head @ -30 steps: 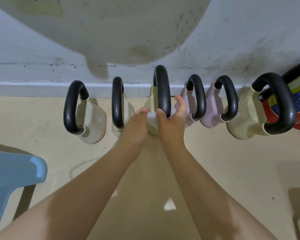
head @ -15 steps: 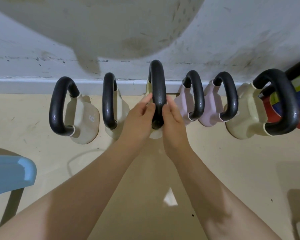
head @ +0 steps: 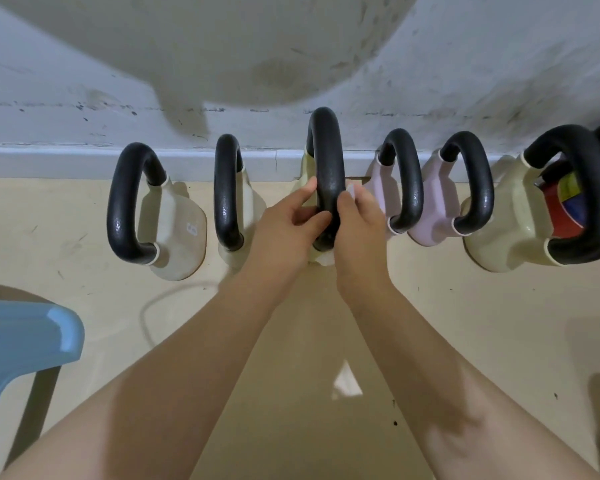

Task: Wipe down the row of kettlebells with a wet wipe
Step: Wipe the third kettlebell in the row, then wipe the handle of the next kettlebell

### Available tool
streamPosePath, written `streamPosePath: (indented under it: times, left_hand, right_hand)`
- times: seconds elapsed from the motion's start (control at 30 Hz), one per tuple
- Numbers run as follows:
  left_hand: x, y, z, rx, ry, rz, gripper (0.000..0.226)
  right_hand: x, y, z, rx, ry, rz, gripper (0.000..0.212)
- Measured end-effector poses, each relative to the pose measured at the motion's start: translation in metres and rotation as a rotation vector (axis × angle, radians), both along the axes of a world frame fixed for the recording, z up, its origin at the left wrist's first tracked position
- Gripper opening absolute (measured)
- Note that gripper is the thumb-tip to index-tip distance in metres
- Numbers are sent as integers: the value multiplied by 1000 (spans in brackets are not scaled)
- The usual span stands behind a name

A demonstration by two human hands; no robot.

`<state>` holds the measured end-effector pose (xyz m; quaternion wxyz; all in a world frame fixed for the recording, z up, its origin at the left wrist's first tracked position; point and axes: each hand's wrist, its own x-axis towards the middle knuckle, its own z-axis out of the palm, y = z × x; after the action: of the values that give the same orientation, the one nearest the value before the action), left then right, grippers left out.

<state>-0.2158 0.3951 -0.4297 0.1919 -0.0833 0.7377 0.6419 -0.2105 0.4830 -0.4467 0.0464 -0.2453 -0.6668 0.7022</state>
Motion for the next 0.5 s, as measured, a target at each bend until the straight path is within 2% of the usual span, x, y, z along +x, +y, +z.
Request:
streamPosePath:
  times: [0.07,0.17,0.3,0.4,0.5]
  left_hand:
    - [0,1,2,-5,-4,3,53]
    - [1,3,3,-22,3,13,53]
    - [1,4,6,-68,35,-22,53]
    - [-3,4,10,-81,72,-25,52]
    - [2,10,11,-271,138,-52,50]
  right_hand:
    - [12,-1,-6,165,107,-57,29]
    - [17,-3,-17,227,-1,-98,30]
    - [4,-1,-11,25,-175,-126,33]
    - [18,14,1,-69,-35,-18,36]
    - [40,40,11,-323,119,87,32]
